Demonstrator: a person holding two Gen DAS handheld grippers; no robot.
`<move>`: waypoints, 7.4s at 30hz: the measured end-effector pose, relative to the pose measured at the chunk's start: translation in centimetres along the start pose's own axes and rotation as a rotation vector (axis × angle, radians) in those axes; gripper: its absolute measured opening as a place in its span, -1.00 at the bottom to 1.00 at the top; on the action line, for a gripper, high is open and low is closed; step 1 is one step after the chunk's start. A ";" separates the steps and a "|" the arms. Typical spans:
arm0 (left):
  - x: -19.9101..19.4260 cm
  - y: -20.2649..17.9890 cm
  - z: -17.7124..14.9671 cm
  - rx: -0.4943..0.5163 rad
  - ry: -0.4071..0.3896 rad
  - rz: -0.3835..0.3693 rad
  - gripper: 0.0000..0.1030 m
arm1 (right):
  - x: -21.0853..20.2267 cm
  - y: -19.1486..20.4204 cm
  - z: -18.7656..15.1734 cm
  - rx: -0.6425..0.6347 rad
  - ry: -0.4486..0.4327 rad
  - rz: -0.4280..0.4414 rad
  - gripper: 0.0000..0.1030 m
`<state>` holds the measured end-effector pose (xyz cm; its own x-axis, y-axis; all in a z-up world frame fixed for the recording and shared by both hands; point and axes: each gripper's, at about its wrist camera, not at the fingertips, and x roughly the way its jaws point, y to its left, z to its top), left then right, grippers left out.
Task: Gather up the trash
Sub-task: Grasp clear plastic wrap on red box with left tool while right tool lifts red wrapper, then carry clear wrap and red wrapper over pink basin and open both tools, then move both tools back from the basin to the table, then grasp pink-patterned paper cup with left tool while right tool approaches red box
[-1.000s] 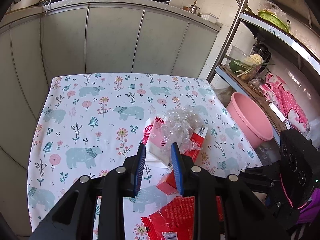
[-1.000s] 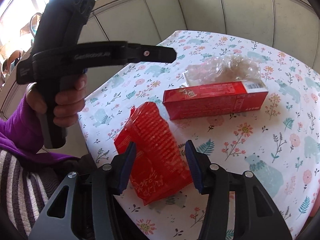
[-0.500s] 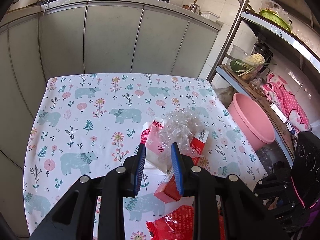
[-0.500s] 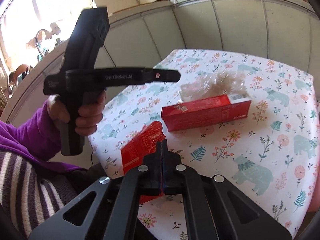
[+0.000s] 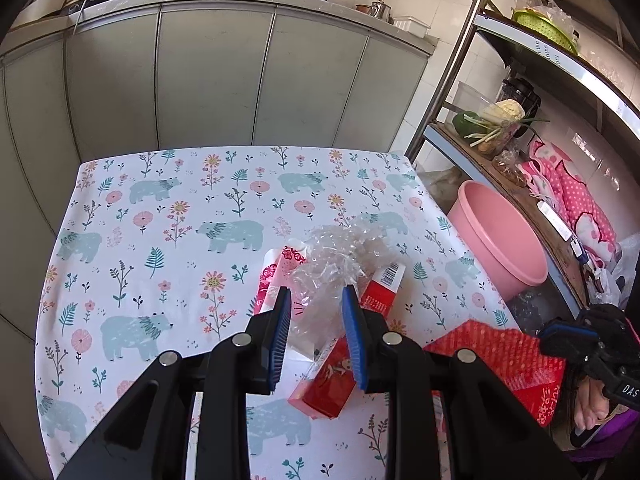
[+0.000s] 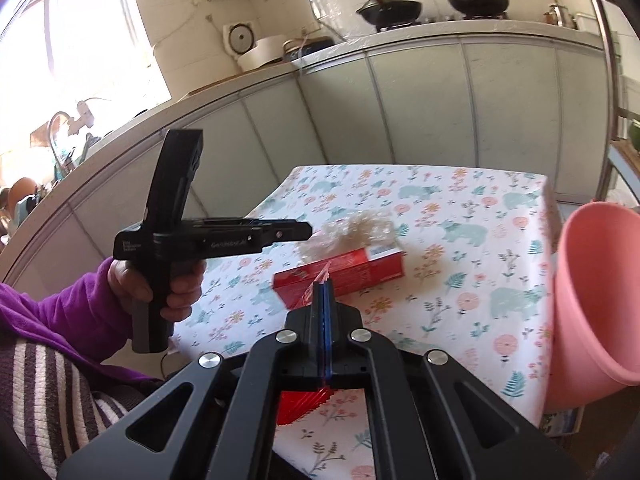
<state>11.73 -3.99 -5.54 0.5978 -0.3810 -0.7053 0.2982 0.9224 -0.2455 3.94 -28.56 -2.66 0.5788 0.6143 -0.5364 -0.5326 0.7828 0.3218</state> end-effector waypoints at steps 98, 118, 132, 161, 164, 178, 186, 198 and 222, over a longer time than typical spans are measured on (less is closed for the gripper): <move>12.7 -24.1 7.9 0.275 -0.046 -0.292 -0.79 | -6.7 -18.8 1.6 0.313 -0.293 -0.608 -0.98; 8.0 -22.8 8.3 0.226 -0.092 -0.320 -0.51 | -8.0 -16.7 1.1 0.316 -0.317 -0.591 -0.31; 0.5 -20.4 6.9 0.240 -0.195 -0.288 -0.51 | -8.5 -10.0 2.0 0.225 -0.344 -0.480 -0.11; -11.1 -4.1 1.9 0.040 -0.289 0.003 -0.42 | -1.5 -0.6 1.5 0.121 -0.198 -0.240 -0.11; -10.8 -2.6 1.2 0.014 -0.272 0.028 -0.42 | -0.9 -0.5 1.2 0.127 -0.179 -0.227 -0.11; -6.3 2.4 -1.6 -0.091 -0.129 0.062 -0.42 | 2.2 -0.4 0.2 0.159 -0.078 -0.191 -0.11; -0.7 3.6 -0.6 -0.102 -0.019 0.062 -0.42 | 4.0 -0.8 -0.5 0.189 -0.024 -0.181 -0.11; 3.8 4.0 -0.7 -0.128 0.071 -0.018 -0.42 | 6.1 -1.5 -0.4 0.260 0.025 -0.133 -0.11; -0.6 2.7 -2.4 -0.031 -0.126 0.021 -0.86 | 10.5 -2.7 0.2 0.570 0.153 0.044 0.00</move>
<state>10.43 -1.08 -7.37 0.6933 -0.3647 -0.6216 0.2628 0.9311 -0.2531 11.58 -24.19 -8.95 0.4452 0.6589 -0.6063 -0.1133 0.7131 0.6919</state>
